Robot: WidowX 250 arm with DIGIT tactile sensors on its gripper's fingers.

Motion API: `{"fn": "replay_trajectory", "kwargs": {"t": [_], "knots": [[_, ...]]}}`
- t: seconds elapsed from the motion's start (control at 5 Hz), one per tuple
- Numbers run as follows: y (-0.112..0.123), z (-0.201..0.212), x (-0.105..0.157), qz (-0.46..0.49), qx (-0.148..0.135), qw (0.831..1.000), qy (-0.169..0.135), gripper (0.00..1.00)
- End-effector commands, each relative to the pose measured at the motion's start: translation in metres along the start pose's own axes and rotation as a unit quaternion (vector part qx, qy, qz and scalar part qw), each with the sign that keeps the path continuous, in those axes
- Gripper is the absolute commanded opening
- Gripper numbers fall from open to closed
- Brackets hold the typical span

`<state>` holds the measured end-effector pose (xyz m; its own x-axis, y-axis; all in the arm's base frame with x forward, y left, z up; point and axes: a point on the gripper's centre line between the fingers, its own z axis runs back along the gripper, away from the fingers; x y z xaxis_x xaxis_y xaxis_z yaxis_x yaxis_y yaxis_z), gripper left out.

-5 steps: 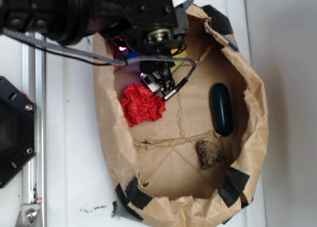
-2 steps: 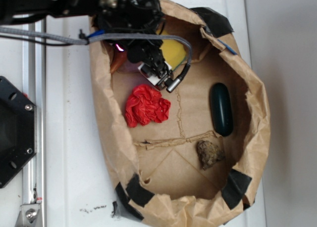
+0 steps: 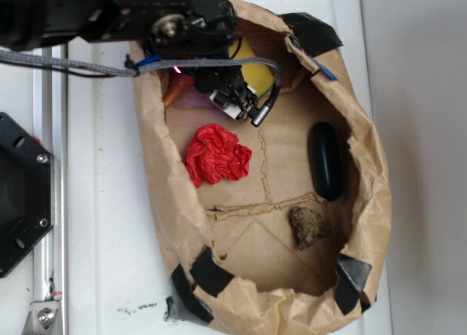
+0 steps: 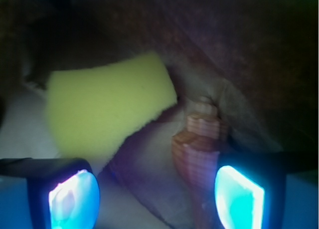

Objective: Grab the shell.

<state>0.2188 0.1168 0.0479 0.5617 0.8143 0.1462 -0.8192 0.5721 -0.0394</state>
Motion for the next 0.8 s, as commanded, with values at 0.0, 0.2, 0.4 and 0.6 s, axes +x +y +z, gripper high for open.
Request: {"fn": "replay_trajectory", "kwargs": {"t": [0.0,0.2,0.4,0.6], "knots": [[0.0062,-0.0090,0.0103,0.006,0.024,1.000,-0.002,1.00],[0.0062,-0.0111,0.0096,-0.007,0.023,1.000,-0.005,1.00],[0.0059,-0.0142,0.0086,-0.014,0.024,1.000,-0.007,1.00],[0.0063,-0.0183,0.0064,-0.041,0.021,0.999,-0.012,1.00]]}}
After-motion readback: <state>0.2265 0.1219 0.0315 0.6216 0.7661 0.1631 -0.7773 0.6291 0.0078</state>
